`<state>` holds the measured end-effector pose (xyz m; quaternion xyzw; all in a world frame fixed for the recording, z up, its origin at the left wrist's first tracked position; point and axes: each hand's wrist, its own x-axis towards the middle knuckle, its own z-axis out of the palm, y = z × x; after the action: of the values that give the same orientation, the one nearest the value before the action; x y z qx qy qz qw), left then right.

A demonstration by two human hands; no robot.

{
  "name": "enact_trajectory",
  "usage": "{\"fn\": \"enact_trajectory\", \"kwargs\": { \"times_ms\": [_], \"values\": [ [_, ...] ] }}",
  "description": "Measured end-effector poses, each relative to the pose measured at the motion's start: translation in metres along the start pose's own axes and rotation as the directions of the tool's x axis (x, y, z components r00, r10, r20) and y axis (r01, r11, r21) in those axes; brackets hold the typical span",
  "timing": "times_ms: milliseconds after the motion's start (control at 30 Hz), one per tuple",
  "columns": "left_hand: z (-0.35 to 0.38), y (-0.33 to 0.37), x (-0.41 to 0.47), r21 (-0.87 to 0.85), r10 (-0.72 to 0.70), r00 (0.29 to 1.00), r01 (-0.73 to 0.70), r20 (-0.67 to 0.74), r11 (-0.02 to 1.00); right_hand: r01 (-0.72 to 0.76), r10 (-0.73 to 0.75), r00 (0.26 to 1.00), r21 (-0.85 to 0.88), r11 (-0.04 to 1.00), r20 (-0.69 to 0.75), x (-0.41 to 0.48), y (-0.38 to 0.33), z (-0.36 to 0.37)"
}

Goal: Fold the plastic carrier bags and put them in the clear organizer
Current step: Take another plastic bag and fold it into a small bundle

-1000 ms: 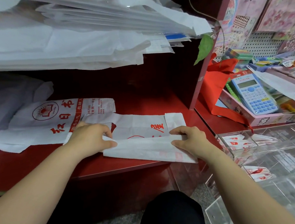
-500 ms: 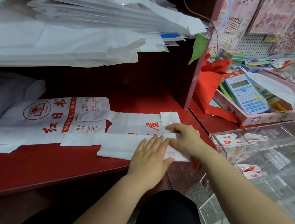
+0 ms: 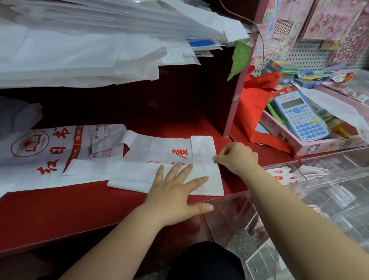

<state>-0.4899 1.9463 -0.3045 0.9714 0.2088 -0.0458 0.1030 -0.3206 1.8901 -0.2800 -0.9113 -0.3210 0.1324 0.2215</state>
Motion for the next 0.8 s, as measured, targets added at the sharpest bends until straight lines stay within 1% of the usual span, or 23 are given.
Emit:
{"fn": "enact_trajectory", "kwargs": {
  "times_ms": [67, 167, 233, 267, 300, 333, 400, 433, 467, 533, 600, 667, 700, 800],
  "values": [
    [-0.003, -0.003, 0.002, -0.007, 0.009, 0.999, -0.009, -0.042, 1.0, 0.008, -0.009, 0.999, -0.037, 0.999, -0.035, 0.001, -0.003, 0.003],
    [-0.007, 0.004, 0.005, 0.029, 0.032, 0.99, -0.028, -0.14, 0.999, 0.026, -0.023, 0.998, 0.048, 0.999, -0.055, 0.004, -0.006, 0.01],
    [-0.003, 0.011, 0.006, 0.024, 0.071, 0.966, -0.067, -0.248, 0.997, 0.068, -0.061, 0.994, 0.069, 0.995, -0.095, 0.004, -0.004, 0.013],
    [-0.004, 0.016, 0.005, 0.028, 0.08, 0.966, -0.076, -0.247, 0.997, 0.097, -0.089, 0.99, 0.07, 0.993, -0.113, 0.004, -0.003, 0.014],
    [-0.006, 0.018, 0.005, -0.016, 0.072, 0.969, -0.078, -0.238, 0.997, 0.127, -0.117, 0.985, 0.07, 0.989, -0.129, 0.004, -0.001, 0.015],
    [-0.006, 0.02, 0.005, -0.029, 0.076, 0.955, -0.088, -0.287, 0.996, 0.155, -0.143, 0.98, 0.079, 0.985, -0.141, 0.004, 0.0, 0.015],
    [0.0, 0.019, 0.006, 0.0, 0.104, 0.964, -0.107, -0.244, 0.994, 0.193, -0.175, 0.976, 0.139, 0.971, -0.132, 0.005, 0.001, 0.015],
    [0.003, 0.018, 0.005, 0.016, 0.096, 0.978, -0.095, -0.184, 0.995, 0.201, -0.18, 0.977, 0.205, 0.958, -0.116, 0.005, 0.001, 0.014],
    [0.003, 0.017, 0.005, 0.033, 0.093, 0.984, -0.089, -0.154, 0.995, 0.21, -0.187, 0.977, 0.275, 0.938, -0.107, 0.005, 0.002, 0.014],
    [0.002, 0.017, 0.008, 0.037, 0.092, 0.987, -0.088, -0.132, 0.995, 0.2, -0.184, 0.98, 0.396, 0.896, -0.078, 0.004, 0.001, 0.012],
    [0.003, 0.016, 0.007, 0.048, 0.094, 0.989, -0.089, -0.116, 0.995, 0.136, -0.175, 0.984, 0.554, 0.822, 0.018, -0.001, -0.001, 0.008],
    [0.005, 0.016, 0.008, 0.065, 0.094, 0.989, -0.087, -0.116, 0.994, 0.062, -0.191, 0.973, 0.643, 0.764, 0.133, -0.002, -0.001, 0.004],
    [0.005, 0.016, 0.008, 0.071, 0.094, 0.988, -0.085, -0.12, 0.994, 0.05, -0.191, 0.968, 0.619, 0.784, 0.164, -0.001, 0.0, 0.003],
    [0.006, 0.016, 0.009, 0.058, 0.09, 0.987, -0.083, -0.131, 0.995, 0.096, -0.179, 0.974, 0.458, 0.884, 0.14, 0.001, 0.004, 0.003]
  ]
}}
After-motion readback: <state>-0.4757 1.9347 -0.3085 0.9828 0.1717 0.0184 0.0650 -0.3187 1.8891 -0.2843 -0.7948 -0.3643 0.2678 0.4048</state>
